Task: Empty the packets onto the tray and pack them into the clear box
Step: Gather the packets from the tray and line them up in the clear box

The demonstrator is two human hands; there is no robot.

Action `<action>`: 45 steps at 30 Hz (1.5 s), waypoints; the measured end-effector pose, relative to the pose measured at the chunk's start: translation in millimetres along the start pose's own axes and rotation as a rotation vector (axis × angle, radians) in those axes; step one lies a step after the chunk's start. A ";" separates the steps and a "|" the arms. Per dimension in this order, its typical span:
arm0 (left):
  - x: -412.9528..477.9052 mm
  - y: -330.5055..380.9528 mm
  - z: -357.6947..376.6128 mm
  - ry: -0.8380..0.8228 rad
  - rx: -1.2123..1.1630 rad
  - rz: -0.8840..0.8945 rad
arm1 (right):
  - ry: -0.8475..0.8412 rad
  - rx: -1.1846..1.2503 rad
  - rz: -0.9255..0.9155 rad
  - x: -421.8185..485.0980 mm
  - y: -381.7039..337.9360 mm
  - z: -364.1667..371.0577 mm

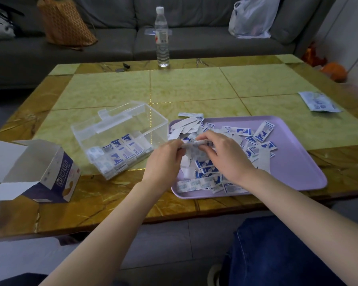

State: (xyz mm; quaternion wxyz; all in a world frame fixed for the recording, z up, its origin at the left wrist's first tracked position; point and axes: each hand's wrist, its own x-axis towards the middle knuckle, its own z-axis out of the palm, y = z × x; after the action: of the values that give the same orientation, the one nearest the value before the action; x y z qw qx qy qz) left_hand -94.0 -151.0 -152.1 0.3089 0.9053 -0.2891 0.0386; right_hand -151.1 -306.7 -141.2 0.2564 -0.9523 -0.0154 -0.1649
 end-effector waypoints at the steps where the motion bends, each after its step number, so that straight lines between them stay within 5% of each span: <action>1: -0.8 -1.3 0.5 0.002 -0.037 -0.018 | -0.008 -0.001 0.021 -0.3 -0.5 -0.9; 7: -2.9 1.7 0.9 0.026 -0.241 -0.140 | -0.086 0.109 0.183 0.6 3.4 5.6; 20: 7.5 1.2 -7.6 0.130 -0.400 -0.265 | 0.081 0.424 0.432 16.0 1.7 -4.8; 33: 13.9 -1.2 -13.3 0.140 -0.310 -0.259 | 0.243 0.278 0.397 18.3 0.1 -8.4; 45: 15.6 25.3 -9.2 -0.003 -0.442 -0.248 | 0.155 0.871 0.524 24.6 -8.8 -3.9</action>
State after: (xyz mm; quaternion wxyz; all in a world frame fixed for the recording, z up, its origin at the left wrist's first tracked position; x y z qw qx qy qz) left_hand -93.8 -169.7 -127.3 0.5012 0.8444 -0.1778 -0.0649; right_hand -130.0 -302.3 -125.9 0.6623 -0.7141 0.1758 -0.1433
